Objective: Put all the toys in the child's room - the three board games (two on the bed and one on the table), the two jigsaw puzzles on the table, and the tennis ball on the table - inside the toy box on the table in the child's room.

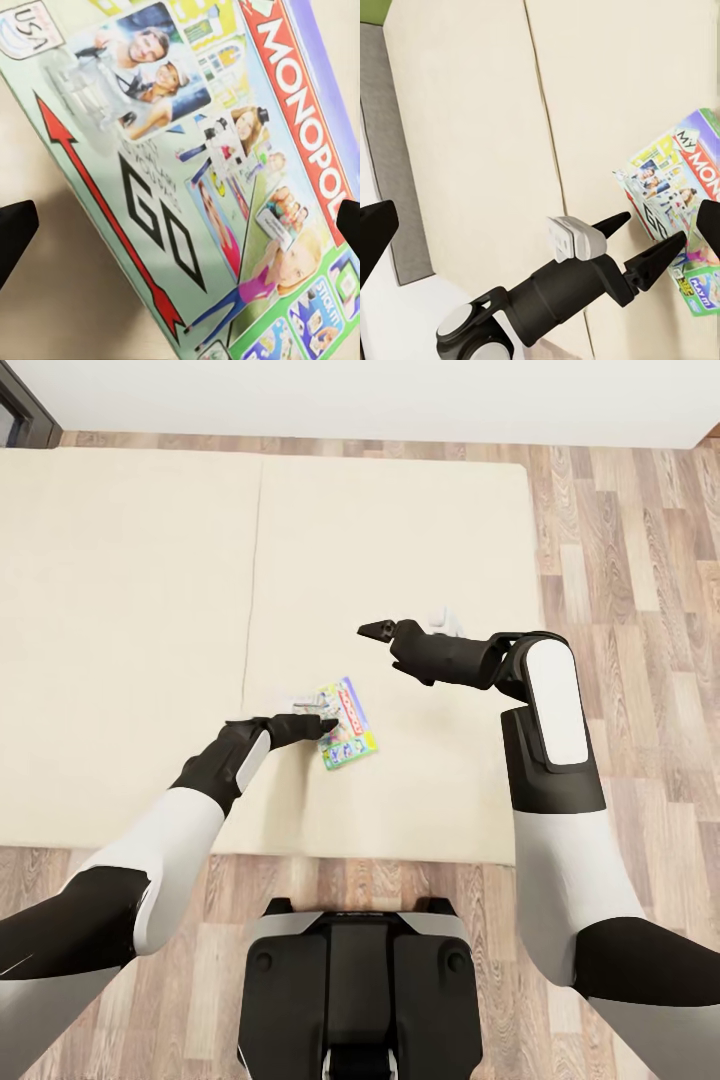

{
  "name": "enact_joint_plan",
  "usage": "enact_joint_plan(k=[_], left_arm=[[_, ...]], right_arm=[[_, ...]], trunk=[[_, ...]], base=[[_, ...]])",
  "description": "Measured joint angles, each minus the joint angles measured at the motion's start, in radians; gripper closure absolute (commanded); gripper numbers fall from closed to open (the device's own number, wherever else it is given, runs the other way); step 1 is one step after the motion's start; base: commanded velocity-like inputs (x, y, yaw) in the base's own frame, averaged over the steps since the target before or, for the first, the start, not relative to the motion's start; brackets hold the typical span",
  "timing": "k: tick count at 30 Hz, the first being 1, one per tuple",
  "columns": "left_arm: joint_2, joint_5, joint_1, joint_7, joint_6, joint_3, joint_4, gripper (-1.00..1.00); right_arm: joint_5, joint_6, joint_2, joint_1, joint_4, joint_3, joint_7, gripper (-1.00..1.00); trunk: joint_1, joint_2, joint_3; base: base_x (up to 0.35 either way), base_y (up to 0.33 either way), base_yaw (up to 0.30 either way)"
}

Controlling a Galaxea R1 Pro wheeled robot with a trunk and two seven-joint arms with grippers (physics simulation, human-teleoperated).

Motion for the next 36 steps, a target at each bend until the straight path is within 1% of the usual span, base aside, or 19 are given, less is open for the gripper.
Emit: enact_joint_plan(k=[9, 17, 36], left_arm=[[0.0, -0.001, 0.0, 0.0, 0.0, 0.0, 0.0, -1.0], [0.0, -0.001, 0.0, -0.001, -0.002, 0.001, 0.0, -1.0], [0.0, -0.003, 0.0, -0.001, -0.002, 0.001, 0.0, -1.0]], right_arm=[[0.0, 0.0, 0.0, 0.0, 0.0, 0.001, 0.0, -1.0], [0.0, 0.0, 0.0, 0.0, 0.0, 0.001, 0.0, -1.0], [0.0, 0.0, 0.0, 0.0, 0.0, 0.002, 0.0, -1.0]], trunk=[[0.0, 0.0, -0.005], [0.0, 0.0, -0.005], [0.0, 0.0, -0.005]], base=[[0.0, -0.016, 0.0], [0.0, -0.091, 0.0], [0.0, -0.005, 0.0]])
